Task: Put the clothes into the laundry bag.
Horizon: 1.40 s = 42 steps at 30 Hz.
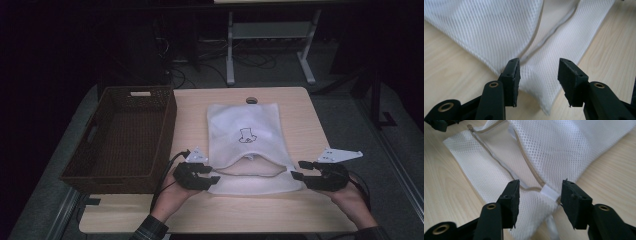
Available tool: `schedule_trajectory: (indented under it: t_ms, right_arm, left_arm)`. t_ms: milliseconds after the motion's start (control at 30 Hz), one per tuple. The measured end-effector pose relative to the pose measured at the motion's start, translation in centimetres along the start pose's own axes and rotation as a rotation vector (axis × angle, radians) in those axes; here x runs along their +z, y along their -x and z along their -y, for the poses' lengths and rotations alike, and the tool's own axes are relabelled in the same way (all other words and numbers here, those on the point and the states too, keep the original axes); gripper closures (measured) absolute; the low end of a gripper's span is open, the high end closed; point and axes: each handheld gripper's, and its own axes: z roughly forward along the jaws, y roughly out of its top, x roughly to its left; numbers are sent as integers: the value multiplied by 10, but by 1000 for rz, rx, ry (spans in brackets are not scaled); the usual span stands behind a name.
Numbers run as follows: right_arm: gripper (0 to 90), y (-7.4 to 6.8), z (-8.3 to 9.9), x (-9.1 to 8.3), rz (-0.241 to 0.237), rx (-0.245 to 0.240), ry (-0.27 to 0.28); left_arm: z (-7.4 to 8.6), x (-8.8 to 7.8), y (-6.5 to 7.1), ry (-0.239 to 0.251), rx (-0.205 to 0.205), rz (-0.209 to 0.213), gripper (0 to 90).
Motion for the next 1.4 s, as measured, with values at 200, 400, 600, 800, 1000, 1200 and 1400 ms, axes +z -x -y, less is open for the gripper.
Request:
schedule_trajectory:
  t_ms: [200,400,600,800,1000,1200,1400]
  right_arm:
    - [555,-4,-26,21,-57,-62,17]
    - [550,-5,-50,46,-93,-100,12]
    - [544,-5,-62,64,-112,-127,6]
    - [788,-7,-61,77,-130,-153,-32]
    - [887,-9,-56,79,-183,-173,-100]
    - [888,-11,-42,92,-263,-181,-224]
    - [789,-9,-31,108,-245,-176,-279]
  left_arm:
    - [-26,18,-2,23,51,30,526]
    - [-48,39,-2,27,92,34,525]
    - [-57,53,-7,23,115,14,550]
    - [-58,62,-7,4,138,37,812]
    - [-50,69,-3,-76,177,68,892]
    - [-41,83,-5,-216,190,154,892]
    - [-34,94,-8,-241,178,151,817]
